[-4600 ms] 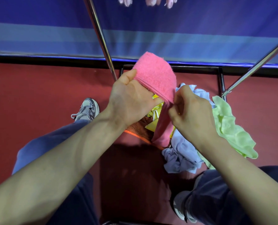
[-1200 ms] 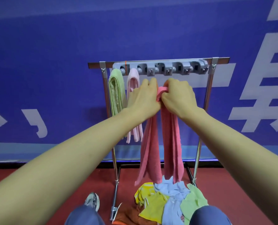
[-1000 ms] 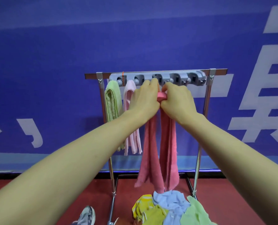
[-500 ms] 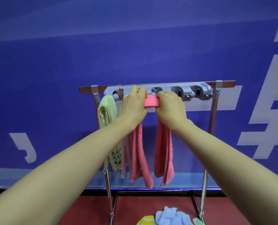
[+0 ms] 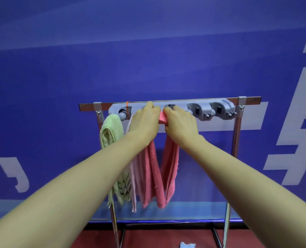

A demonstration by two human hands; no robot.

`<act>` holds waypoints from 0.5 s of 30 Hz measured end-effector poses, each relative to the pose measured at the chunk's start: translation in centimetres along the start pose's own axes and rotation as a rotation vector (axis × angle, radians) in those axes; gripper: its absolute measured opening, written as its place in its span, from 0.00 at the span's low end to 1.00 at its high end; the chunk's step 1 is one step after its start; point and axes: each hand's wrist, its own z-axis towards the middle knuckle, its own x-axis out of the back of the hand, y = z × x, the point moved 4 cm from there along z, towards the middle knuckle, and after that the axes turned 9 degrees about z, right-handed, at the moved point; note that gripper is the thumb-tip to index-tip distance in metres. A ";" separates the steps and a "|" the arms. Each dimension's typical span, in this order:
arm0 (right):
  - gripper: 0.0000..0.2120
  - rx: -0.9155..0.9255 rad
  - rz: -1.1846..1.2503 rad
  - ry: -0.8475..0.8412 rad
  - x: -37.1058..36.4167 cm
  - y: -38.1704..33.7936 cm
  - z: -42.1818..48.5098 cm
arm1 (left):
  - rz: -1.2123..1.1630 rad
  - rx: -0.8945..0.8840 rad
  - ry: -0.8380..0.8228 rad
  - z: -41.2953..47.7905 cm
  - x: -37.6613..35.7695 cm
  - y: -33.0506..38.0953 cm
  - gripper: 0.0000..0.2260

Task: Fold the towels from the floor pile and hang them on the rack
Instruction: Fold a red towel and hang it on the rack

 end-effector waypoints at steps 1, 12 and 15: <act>0.11 -0.004 -0.013 0.015 0.3 0.0 0.2 | -0.018 0.008 0.013 0.2 0.0 -0.2 0.16; 0.17 -0.060 0.127 0.033 -2.6 0.2 -1.5 | -0.205 0.070 0.037 -1.2 -1.8 0.2 0.13; 0.18 -0.133 0.251 0.063 -2.5 0.2 -1.8 | -0.386 0.226 0.046 -1.6 -2.5 0.0 0.16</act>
